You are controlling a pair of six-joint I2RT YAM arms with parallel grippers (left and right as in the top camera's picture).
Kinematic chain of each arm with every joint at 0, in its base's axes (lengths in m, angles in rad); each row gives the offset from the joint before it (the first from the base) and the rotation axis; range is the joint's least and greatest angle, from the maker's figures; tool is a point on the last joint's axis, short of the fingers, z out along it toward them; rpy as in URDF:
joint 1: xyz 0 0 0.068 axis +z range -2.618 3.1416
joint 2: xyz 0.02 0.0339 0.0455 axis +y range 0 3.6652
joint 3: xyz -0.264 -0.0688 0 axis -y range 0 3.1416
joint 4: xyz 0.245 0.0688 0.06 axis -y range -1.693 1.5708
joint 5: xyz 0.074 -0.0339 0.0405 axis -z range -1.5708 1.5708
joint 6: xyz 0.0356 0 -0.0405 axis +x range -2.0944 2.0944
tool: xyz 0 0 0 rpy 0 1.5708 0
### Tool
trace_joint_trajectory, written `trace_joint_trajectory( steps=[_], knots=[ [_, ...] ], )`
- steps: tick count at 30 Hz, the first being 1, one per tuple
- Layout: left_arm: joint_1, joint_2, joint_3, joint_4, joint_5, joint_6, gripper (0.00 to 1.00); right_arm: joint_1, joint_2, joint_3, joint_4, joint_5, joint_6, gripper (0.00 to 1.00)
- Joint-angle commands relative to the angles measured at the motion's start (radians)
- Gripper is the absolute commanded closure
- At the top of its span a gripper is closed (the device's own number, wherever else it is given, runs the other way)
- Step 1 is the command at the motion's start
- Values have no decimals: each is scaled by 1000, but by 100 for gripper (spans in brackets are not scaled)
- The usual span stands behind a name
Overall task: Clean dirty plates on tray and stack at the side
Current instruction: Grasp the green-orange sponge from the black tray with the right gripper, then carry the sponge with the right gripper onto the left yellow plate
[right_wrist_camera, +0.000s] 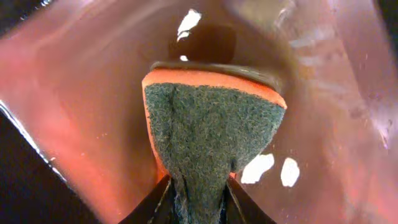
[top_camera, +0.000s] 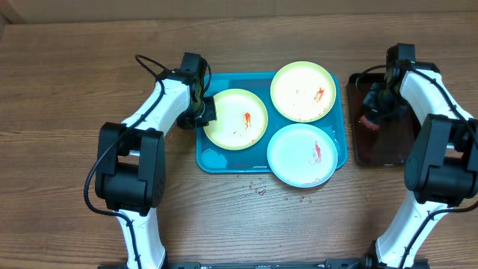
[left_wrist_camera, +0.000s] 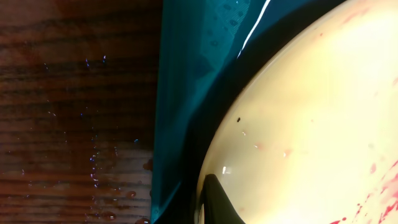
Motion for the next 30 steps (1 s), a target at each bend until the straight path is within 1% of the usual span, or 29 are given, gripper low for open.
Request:
trace_joint_trajectory(
  steps=[1,3,6,9,13,19,25,28,30],
  knots=[
    [-3,-17,3,1,-23,-22,96,-4,7,-24,22,21,-29,84],
    [-3,-17,3,1,-23,-22,96,-4,7,-51,39,20,-29,85],
    [-3,-17,3,1,-23,-22,95,-4,7,-72,45,20,-29,96],
    [-3,-17,3,2,-23,-22,96,-4,7,-57,15,13,-29,96],
    [-3,-17,3,3,-22,-22,96,-4,3,54,-103,-36,-29,96],
    [-3,-17,3,15,-23,-21,96,-3,3,294,-328,-37,-34,96],
    [-1,-17,4,16,-17,1,96,6,-2,454,-456,-114,-122,96],
    [-1,-17,4,16,43,63,96,23,-25,475,-470,-212,-207,96],
    [-1,-17,4,16,80,84,96,42,-48,475,-467,-305,-278,96]
  ],
)
